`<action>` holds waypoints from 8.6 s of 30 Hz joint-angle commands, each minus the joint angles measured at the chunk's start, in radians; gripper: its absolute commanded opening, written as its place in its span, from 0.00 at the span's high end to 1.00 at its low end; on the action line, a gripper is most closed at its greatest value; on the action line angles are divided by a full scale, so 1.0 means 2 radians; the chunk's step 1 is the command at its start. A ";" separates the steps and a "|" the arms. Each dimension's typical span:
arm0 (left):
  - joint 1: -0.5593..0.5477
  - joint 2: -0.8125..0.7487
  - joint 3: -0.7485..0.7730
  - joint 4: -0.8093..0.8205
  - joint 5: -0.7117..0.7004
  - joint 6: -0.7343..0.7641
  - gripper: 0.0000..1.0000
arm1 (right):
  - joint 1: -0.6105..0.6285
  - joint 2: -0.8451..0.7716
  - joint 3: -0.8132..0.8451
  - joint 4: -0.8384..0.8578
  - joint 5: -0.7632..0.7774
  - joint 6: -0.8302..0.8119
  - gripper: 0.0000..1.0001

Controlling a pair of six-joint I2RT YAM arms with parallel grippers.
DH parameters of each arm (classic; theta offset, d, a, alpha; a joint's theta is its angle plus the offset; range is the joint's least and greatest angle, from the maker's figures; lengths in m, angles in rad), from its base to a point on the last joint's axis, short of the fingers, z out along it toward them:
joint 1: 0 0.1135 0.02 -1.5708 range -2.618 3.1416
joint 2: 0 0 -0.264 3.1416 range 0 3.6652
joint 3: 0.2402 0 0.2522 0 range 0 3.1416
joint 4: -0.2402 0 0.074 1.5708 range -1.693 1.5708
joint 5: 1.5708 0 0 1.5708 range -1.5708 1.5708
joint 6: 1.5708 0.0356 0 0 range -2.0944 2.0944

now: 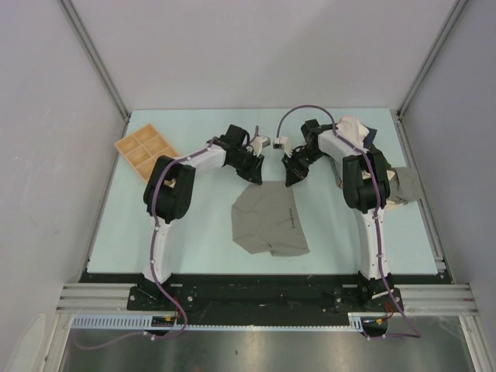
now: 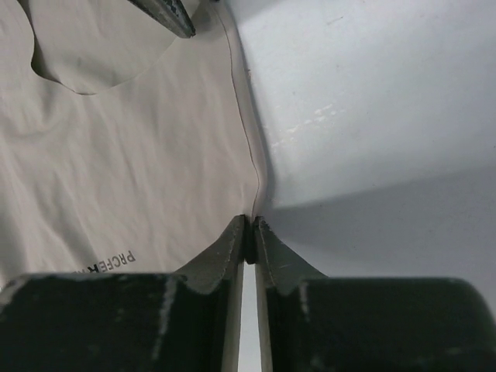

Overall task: Roll the underwear
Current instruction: Fold the underwear at the center of the board.

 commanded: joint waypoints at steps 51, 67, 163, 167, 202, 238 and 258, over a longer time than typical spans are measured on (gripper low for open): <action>-0.004 -0.187 -0.155 0.147 0.010 -0.055 1.00 | -0.024 -0.165 -0.136 0.171 -0.014 0.046 1.00; -0.003 -0.116 -0.075 0.088 0.016 -0.026 0.44 | -0.020 -0.161 -0.191 0.108 0.008 -0.007 1.00; -0.006 -0.023 0.025 0.038 0.127 0.056 0.36 | -0.020 -0.158 -0.158 0.099 -0.001 -0.028 1.00; -0.009 -0.010 0.035 0.035 0.121 0.056 0.38 | -0.020 -0.158 -0.159 0.098 -0.004 -0.028 1.00; -0.016 -0.057 0.046 -0.007 0.074 0.078 1.00 | -0.030 -0.157 -0.124 0.090 -0.017 -0.011 1.00; -0.092 -0.185 -0.186 0.124 0.105 -0.029 1.00 | -0.047 -0.214 -0.215 0.048 -0.023 -0.121 1.00; -0.122 -0.173 -0.222 0.160 0.108 -0.057 1.00 | -0.047 -0.216 -0.254 0.025 -0.003 -0.150 1.00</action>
